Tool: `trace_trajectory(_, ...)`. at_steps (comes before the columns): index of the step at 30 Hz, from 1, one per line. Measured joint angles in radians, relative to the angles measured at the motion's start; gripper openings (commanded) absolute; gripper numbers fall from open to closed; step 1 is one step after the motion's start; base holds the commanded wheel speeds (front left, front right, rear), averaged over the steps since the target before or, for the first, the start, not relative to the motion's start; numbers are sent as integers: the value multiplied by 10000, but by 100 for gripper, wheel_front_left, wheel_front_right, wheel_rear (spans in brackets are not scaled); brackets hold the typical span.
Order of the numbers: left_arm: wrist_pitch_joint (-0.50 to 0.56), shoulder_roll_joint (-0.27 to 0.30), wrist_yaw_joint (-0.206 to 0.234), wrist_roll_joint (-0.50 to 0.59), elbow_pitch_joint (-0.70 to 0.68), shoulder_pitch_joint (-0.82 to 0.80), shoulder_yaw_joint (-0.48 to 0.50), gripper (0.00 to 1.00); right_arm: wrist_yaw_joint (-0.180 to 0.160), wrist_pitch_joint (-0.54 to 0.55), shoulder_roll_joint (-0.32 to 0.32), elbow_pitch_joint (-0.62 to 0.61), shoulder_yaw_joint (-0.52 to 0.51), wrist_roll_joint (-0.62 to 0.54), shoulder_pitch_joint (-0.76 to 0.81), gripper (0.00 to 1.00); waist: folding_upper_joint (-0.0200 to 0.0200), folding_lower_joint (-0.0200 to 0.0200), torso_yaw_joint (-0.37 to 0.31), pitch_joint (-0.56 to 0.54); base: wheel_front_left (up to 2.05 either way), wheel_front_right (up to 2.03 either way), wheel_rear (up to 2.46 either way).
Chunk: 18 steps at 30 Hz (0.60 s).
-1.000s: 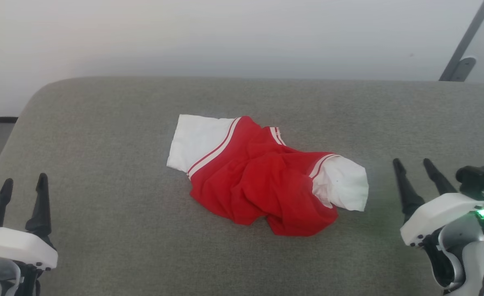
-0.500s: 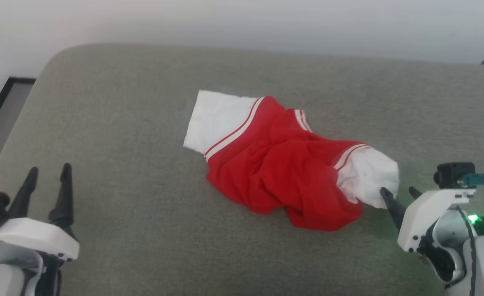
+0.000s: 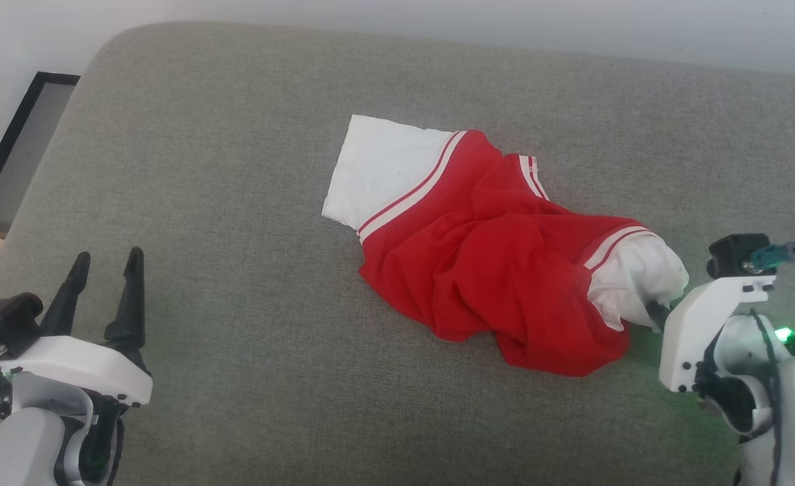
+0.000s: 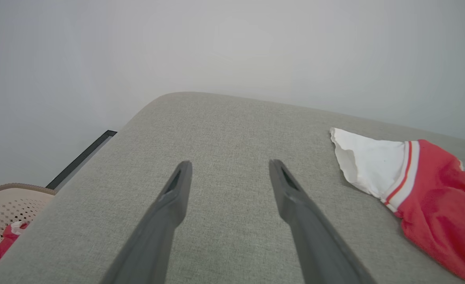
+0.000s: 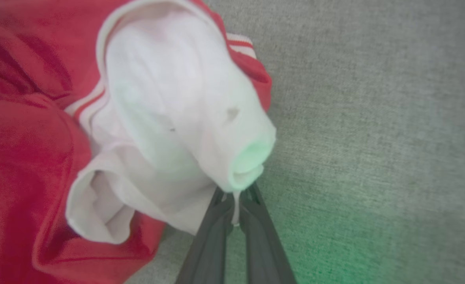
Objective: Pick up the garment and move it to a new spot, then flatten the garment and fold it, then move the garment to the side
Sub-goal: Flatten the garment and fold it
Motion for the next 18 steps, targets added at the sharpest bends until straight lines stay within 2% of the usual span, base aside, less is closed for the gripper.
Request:
trace_trajectory(5, -79, 33, -19, 2, 159, -54, 65, 100, 2, 529, -334, -673, -199, 222, -47, 0, 0, 0, -150, 5, 0, 0, 0)
trace_trajectory(12, -119, 167, -63, 2, 121, -186, 155, 100, 2, 1285, -1016, -1718, -1198, 560, -250, 0, 0, 0, -482, 58, 0, 0, 0)
trace_trajectory(18, -163, 196, -92, 2, 117, -360, 113, 100, 2, 1799, -1707, -1770, -2159, 531, -396, 0, 0, 0, -617, 208, 0, 0, 0)
